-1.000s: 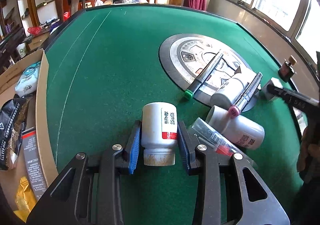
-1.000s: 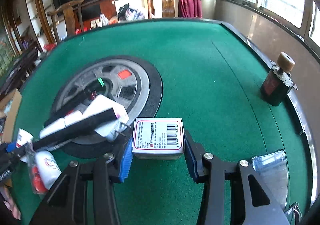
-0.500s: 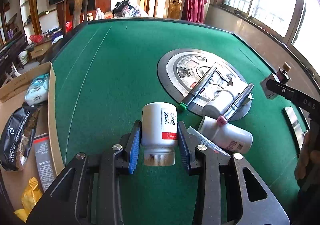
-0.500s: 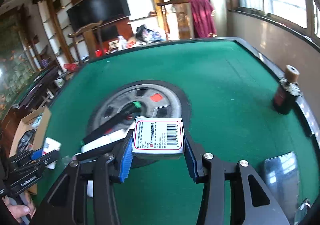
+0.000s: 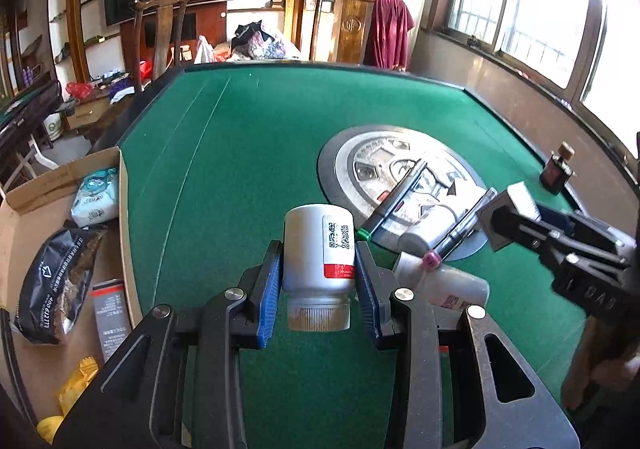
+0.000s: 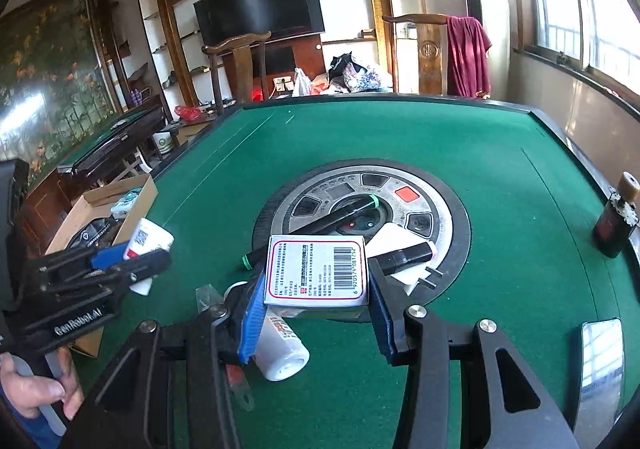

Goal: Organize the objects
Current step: 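Lift pill bottle and medicine box and carry both toward the cardboard box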

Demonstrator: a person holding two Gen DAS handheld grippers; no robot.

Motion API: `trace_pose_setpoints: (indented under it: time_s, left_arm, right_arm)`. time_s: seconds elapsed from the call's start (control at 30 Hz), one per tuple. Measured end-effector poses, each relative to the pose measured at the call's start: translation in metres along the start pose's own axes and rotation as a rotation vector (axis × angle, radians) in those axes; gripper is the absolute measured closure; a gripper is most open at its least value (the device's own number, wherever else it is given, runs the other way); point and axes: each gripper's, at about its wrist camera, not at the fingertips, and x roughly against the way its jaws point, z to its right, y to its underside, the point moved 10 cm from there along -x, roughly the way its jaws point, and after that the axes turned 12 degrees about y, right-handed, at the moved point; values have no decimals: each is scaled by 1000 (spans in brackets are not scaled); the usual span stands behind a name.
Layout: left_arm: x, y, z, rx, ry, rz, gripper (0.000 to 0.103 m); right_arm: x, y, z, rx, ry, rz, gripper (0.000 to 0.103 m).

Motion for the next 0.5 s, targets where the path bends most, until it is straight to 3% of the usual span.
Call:
trace_pose_setpoints:
  time_s: [0.33,0.5]
  left_arm:
    - [48,-15,-9,85,66,86,69]
    - [85,-16,-30,132,83,106,69]
  right_arm:
    - [7,-4,-12,-25,-44,9,57]
    - [21,-14,-42,-26,-103,17,57]
